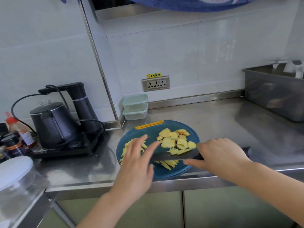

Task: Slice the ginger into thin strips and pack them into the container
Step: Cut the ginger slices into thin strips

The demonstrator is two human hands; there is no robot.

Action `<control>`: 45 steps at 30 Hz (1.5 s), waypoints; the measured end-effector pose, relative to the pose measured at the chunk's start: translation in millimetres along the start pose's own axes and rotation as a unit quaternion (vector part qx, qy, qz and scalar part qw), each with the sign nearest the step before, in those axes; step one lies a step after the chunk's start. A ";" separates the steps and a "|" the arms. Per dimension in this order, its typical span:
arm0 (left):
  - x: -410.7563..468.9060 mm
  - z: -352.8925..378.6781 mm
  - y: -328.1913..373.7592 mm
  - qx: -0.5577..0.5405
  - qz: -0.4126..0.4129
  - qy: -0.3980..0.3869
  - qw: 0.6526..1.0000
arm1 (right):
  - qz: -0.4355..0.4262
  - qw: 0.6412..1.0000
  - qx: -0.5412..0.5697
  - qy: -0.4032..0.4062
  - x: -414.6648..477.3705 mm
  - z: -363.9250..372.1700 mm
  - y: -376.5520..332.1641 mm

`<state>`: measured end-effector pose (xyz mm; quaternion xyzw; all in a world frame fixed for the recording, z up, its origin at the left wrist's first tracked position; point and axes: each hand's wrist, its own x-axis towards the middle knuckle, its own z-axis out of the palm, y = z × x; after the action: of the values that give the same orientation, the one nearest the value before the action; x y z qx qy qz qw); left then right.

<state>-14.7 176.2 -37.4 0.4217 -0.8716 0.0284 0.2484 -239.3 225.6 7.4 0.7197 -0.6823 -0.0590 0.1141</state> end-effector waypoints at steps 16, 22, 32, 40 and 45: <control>8.8 27.5 -5.5 0.103 -0.013 -0.105 0.989 | -0.046 0.996 -0.049 0.057 -4.5 -12.0 -5.2; 18.3 20.5 -43.3 0.074 -0.045 -0.031 0.996 | 0.071 0.996 0.024 0.052 -1.0 3.8 27.1; 40.1 42.0 9.0 -0.013 0.012 -0.096 0.995 | 0.209 0.967 0.101 0.106 30.5 70.0 58.3; 61.1 68.9 15.9 -0.087 0.057 -0.110 0.988 | 0.235 0.953 0.117 0.152 53.6 99.2 60.9; 64.9 73.5 1.9 -0.051 0.078 -0.071 0.993 | 0.231 0.954 0.119 0.150 56.0 103.3 63.5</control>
<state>-80.0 111.7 -71.7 0.3399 -0.9177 -0.0267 0.2040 -322.3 158.5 -73.0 0.5511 -0.8071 0.1598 0.1391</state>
